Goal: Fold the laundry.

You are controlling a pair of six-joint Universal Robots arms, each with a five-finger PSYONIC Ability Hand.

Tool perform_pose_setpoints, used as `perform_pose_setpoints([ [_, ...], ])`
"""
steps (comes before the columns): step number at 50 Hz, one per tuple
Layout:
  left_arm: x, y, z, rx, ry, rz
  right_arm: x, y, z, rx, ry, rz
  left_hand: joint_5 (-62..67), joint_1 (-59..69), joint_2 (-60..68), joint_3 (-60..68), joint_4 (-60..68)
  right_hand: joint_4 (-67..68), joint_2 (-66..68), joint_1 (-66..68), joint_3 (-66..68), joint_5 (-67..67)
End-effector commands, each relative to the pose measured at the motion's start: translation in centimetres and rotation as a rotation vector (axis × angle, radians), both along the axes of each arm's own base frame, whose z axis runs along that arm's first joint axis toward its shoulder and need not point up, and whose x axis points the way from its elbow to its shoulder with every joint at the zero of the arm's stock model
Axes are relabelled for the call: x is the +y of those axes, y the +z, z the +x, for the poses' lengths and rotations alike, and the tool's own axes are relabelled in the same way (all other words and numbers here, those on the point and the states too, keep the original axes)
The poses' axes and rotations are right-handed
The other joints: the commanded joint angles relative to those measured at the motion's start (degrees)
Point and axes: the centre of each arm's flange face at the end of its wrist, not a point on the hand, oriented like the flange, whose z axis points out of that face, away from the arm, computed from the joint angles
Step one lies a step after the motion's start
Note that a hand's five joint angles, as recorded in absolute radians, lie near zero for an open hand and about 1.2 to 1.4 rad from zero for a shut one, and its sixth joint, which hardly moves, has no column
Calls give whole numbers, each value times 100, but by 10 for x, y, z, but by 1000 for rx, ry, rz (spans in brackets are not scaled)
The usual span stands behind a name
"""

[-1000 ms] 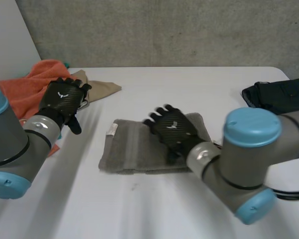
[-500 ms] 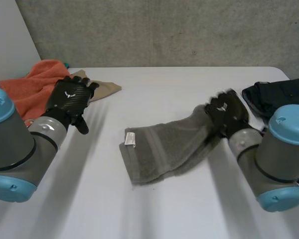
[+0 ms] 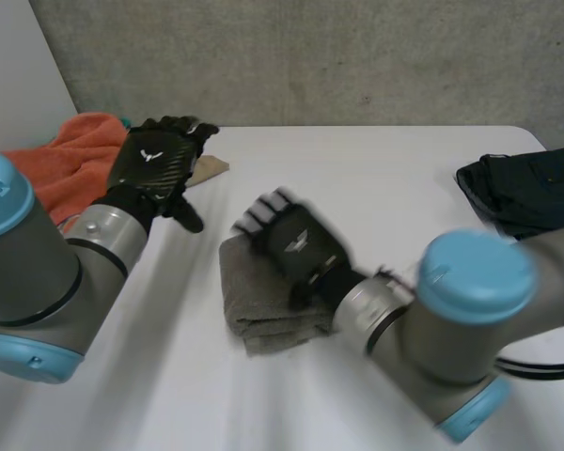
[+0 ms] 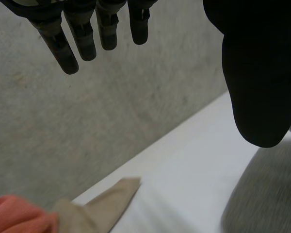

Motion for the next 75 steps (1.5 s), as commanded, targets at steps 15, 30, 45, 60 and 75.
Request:
perform_pose_setpoints([
  [15, 46, -96, -45, -112, 112, 349, -77, -29, -25, 11, -266, 575, -19, 254, 172, 158, 188, -189, -203, -278, -188, -267],
  [30, 43, -116, -39, -226, 93, 382, -80, -24, -29, 153, -269, 373, 65, 339, 256, 242, 272, -189, -203, -278, -188, -267],
  [45, 11, 2, -58, -34, -140, 139, -31, -22, -48, 57, -237, 186, 32, 305, 222, 208, 238, -189, -203, -278, -188, -267],
  [60, 15, 20, -79, -54, -506, 201, -3, -75, -31, 83, -142, 85, 49, 322, 239, 225, 255, -189, -203, -278, -188, -267],
  [75, 12, 11, -79, -64, -488, 219, -25, -82, -16, 71, -139, 24, 65, 339, 256, 242, 272, 1299, 1284, 1209, 1299, 1221],
])
